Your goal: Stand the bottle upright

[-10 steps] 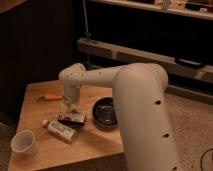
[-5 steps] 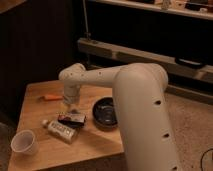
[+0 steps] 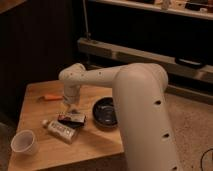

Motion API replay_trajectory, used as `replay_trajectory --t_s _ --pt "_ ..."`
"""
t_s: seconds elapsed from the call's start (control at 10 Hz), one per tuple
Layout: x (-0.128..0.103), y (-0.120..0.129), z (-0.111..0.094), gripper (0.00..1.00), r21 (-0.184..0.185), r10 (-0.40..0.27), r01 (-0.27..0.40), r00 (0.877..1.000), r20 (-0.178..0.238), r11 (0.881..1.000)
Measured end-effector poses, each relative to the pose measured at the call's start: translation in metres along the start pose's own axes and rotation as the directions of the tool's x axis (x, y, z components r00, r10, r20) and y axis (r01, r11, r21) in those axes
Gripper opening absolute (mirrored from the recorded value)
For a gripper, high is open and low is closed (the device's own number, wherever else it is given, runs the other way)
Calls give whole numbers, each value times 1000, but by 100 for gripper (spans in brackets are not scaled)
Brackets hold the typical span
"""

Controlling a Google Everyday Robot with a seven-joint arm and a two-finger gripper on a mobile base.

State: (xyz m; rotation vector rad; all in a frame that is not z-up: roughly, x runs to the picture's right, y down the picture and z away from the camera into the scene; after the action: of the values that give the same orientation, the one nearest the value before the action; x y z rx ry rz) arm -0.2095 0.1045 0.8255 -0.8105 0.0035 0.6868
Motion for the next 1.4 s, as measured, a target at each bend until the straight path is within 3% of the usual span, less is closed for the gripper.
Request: replay_trajectory --t_s 0.3,0.5,0.7,1.0,1.4 --pt "-2 -1 -2 64 6 -3 3 1000 1 1000" --pt "-23 -10 -18 64 41 -13 12 1000 17 999" --pt "-57 0 -30 64 72 -63 61 998 28 996" --pt "-111 40 -36 64 106 -172 167 985 34 980" --pt "-120 120 -20 64 124 -265 262 964 9 957"
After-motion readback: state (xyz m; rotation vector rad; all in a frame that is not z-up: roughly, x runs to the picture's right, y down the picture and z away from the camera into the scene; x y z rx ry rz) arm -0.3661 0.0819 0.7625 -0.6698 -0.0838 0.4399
